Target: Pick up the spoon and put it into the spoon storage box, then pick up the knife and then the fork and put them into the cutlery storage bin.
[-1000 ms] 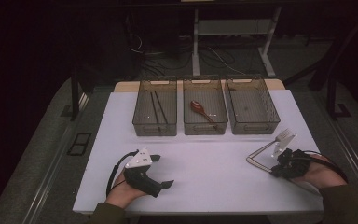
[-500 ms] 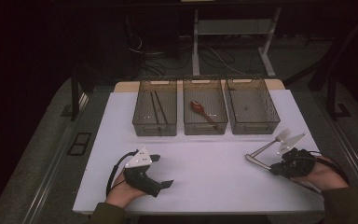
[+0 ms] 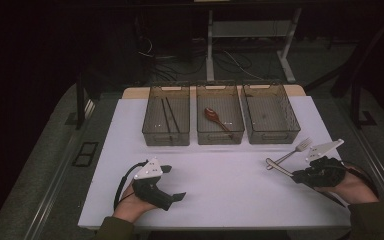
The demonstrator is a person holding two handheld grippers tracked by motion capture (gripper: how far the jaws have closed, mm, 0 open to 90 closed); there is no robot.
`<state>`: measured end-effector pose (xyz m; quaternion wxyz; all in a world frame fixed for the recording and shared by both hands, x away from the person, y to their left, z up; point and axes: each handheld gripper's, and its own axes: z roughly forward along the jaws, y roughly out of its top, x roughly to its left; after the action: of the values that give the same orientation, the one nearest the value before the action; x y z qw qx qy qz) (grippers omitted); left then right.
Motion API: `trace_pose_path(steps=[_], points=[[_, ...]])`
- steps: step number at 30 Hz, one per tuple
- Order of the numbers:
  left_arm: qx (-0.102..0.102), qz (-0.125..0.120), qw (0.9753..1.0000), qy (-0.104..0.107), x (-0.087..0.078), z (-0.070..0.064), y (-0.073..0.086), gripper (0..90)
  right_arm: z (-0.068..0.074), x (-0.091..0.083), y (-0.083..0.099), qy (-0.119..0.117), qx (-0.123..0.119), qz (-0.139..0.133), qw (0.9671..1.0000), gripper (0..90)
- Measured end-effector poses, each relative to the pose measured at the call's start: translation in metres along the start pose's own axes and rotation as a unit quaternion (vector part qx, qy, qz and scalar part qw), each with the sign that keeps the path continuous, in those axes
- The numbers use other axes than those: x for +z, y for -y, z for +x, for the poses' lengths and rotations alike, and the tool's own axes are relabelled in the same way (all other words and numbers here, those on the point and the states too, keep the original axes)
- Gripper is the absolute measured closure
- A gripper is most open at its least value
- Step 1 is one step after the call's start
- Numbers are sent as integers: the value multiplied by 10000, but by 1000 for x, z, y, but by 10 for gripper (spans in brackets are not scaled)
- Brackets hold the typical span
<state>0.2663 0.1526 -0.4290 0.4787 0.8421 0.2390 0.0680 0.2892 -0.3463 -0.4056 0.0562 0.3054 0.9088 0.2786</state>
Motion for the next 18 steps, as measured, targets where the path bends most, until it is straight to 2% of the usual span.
trace_pose_path(steps=[7,14,18], points=[[-22,-25,10000,-7,-1,-1,0,0,-2,-9,-3,14,148,-347,9993,795],[-16,-3,10000,-11,-1,0,0,0,-7,-17,-10,23,457,-630,9970,795],[-16,-12,10000,-11,-1,1,1,0,-10,-20,-13,119,609,-744,9953,795]])
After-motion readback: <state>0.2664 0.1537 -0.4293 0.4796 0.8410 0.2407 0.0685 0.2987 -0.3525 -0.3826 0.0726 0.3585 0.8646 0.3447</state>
